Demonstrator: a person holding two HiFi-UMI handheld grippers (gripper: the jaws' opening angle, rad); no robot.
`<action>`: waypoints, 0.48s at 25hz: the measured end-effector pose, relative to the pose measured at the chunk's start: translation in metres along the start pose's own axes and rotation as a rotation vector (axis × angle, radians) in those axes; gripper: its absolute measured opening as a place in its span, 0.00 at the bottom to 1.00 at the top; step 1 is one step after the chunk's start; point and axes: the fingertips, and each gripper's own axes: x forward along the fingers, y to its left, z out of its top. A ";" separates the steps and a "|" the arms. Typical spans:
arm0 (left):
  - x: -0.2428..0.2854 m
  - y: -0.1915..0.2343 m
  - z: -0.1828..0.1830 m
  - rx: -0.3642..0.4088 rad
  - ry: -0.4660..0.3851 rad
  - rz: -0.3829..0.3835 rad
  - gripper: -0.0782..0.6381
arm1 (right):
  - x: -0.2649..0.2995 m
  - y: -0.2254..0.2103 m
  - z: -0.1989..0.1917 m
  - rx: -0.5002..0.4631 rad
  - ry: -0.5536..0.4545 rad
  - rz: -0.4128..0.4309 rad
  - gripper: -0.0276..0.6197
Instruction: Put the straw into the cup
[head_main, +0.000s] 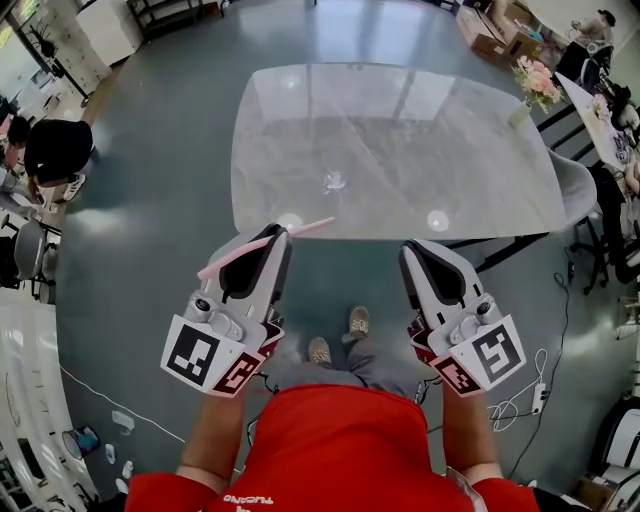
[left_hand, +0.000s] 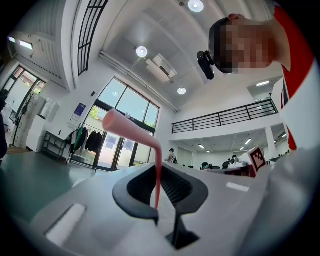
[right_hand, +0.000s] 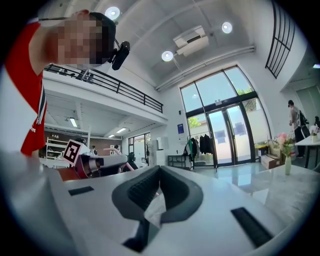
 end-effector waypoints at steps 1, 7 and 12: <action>0.004 0.001 -0.001 0.000 0.003 0.002 0.15 | 0.002 -0.005 -0.001 0.003 0.001 0.001 0.05; 0.033 0.014 0.001 0.001 0.015 0.026 0.15 | 0.028 -0.036 0.005 -0.005 -0.008 0.027 0.05; 0.056 0.024 -0.006 -0.001 0.022 0.060 0.15 | 0.044 -0.059 0.006 -0.038 -0.008 0.061 0.05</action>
